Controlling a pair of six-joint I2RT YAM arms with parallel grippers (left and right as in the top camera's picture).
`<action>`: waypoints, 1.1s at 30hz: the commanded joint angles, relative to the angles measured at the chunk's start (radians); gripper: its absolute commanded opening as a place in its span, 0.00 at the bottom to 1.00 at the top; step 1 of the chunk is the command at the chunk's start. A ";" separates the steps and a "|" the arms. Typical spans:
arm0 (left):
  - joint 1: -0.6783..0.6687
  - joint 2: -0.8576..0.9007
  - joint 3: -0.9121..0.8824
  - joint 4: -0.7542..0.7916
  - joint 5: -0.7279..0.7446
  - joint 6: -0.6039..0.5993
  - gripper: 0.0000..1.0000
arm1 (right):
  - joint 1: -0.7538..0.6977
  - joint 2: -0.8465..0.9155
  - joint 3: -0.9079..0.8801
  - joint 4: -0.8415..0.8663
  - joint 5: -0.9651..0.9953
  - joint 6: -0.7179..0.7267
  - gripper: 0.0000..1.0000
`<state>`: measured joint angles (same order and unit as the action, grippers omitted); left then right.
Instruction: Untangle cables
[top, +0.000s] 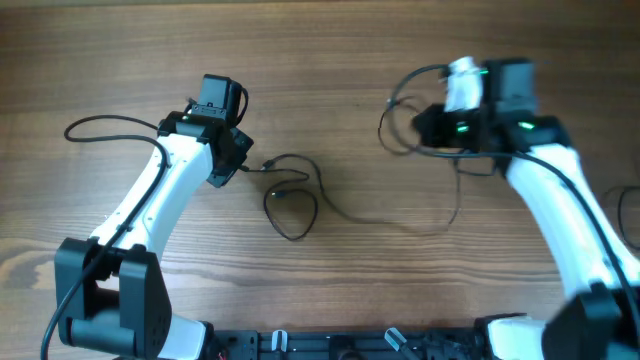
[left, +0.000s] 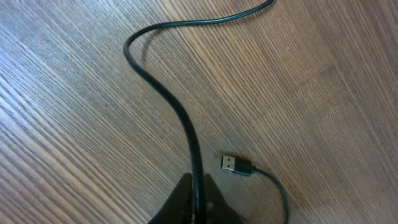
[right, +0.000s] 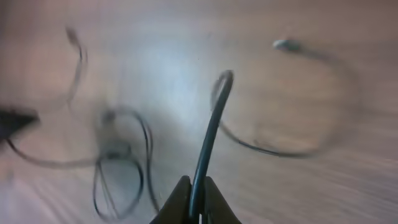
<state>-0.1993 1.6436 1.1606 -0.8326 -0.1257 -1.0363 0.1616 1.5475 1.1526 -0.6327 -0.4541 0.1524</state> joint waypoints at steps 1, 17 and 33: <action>0.000 -0.007 0.003 0.003 -0.025 0.016 0.09 | 0.122 0.109 0.001 -0.009 -0.045 -0.149 0.08; 0.001 -0.007 0.003 0.003 -0.121 0.016 0.12 | 0.523 0.216 -0.038 -0.094 0.179 -0.257 0.56; 0.196 -0.007 0.003 -0.047 -0.122 0.016 0.11 | 0.577 0.217 -0.147 -0.062 0.252 -0.169 0.87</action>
<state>-0.0151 1.6436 1.1606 -0.8753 -0.2527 -1.0294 0.7242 1.7542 1.0176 -0.6804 -0.1680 -0.0425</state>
